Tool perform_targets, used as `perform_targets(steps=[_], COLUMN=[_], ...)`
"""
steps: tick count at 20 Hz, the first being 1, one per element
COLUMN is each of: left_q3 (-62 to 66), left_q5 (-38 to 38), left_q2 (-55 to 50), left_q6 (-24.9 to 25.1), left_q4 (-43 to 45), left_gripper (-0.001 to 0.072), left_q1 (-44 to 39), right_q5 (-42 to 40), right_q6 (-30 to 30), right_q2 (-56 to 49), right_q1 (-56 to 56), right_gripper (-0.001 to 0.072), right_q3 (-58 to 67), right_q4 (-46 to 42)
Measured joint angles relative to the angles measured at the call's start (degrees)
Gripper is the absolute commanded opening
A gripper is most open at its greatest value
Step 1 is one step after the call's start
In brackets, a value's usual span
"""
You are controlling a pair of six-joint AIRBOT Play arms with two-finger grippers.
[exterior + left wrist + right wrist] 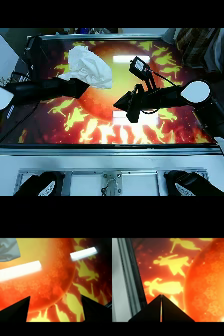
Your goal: Fold the clothes and pants, and hang the long-sleeved shirts on hangers.
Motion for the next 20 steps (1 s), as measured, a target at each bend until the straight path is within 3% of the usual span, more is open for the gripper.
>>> perform_targets(steps=[5,14,19,20], left_q3=[8.9,35.0,45.2,45.7], left_q5=[5.7,14.3,19.0,20.3], left_q2=[-16.5,-57.0,-69.3,-70.4], left_q6=[0.2,-0.9,-1.8,-2.4], left_q4=[3.1,5.1,5.5,5.6], left_gripper=[0.0684,0.0684,0.0683,0.0621], left_q1=[-0.1,-1.5,-2.8,-2.8], right_q5=[-0.5,0.9,1.3,1.5], right_q6=[0.5,2.7,5.3,5.8], right_q2=[-0.8,-1.2,-1.2,-1.2], right_q1=[0.0,0.0,0.0,0.0], right_gripper=[0.0038,0.0035,0.0035,0.0035], right_q3=[0.0,0.0,0.0,0.0], right_q4=[1.5,6.7,7.1,7.1])
